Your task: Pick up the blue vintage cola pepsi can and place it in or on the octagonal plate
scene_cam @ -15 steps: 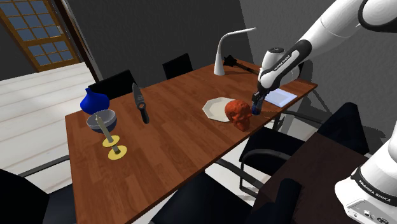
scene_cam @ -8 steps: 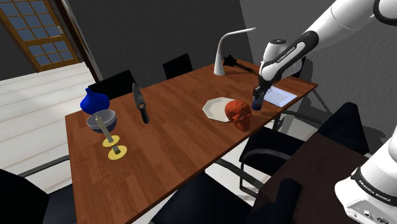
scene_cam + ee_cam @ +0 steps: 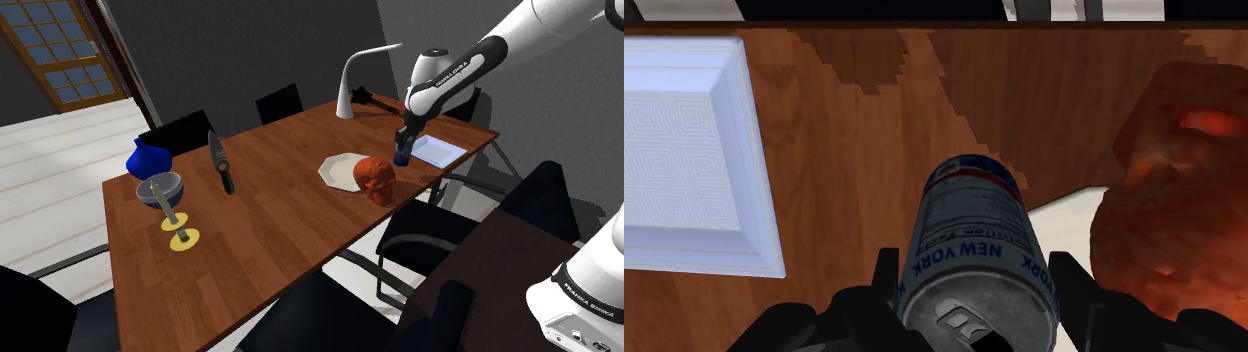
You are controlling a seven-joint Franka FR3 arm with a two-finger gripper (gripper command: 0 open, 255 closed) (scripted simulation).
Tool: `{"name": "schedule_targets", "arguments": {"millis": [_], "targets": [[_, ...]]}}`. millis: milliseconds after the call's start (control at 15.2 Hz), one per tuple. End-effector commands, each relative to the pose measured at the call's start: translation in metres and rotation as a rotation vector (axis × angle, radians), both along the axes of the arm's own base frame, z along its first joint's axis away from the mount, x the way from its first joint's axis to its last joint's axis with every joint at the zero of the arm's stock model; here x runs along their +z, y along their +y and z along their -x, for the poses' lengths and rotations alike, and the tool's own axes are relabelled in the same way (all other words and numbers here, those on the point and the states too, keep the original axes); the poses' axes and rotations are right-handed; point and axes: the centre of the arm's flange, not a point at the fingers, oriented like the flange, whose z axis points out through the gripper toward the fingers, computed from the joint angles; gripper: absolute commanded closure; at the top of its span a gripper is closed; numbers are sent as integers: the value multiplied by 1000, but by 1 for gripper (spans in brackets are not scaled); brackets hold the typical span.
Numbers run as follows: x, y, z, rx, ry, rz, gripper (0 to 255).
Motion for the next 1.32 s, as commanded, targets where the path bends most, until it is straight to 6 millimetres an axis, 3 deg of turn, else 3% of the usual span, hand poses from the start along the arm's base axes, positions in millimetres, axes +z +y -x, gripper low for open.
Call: {"name": "schedule_targets", "arguments": {"millis": [0, 858, 1254], "targets": [[4, 12, -21, 0, 0, 0, 255], [32, 114, -163, 0, 0, 0, 255], [0, 114, -163, 0, 0, 0, 255]]}}
